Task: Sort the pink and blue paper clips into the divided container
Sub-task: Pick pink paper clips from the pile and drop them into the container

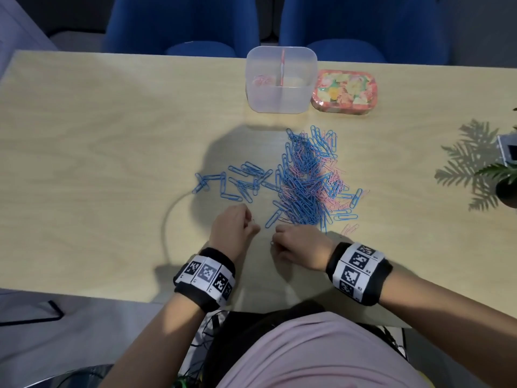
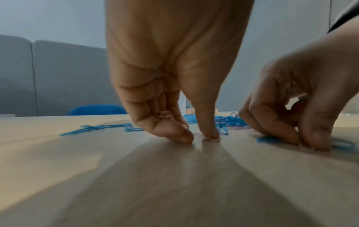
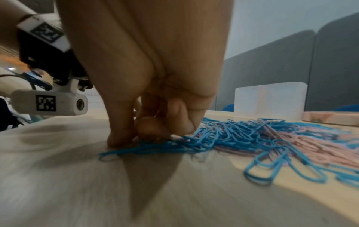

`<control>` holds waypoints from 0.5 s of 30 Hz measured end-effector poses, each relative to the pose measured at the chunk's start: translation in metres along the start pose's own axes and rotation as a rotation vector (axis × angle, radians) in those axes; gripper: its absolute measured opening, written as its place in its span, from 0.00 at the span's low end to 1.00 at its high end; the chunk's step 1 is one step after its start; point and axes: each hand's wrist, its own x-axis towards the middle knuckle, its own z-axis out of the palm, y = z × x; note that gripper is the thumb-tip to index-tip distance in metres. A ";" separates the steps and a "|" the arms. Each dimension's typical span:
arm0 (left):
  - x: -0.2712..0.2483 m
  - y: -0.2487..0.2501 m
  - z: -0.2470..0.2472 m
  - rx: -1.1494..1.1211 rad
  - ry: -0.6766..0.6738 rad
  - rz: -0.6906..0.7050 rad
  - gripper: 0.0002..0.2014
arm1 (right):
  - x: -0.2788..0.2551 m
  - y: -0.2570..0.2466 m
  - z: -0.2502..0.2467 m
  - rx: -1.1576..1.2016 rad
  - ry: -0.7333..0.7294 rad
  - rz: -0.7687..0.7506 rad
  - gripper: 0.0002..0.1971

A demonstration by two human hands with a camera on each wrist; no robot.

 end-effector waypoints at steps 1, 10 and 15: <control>0.000 0.002 0.001 0.015 -0.014 0.012 0.10 | 0.000 -0.001 0.002 0.005 -0.005 -0.007 0.10; 0.001 0.005 0.000 -0.018 -0.141 0.072 0.03 | -0.027 0.044 -0.009 1.330 0.497 0.295 0.10; 0.001 0.009 -0.006 -0.400 -0.196 -0.045 0.06 | -0.027 0.044 -0.006 1.420 0.468 0.399 0.16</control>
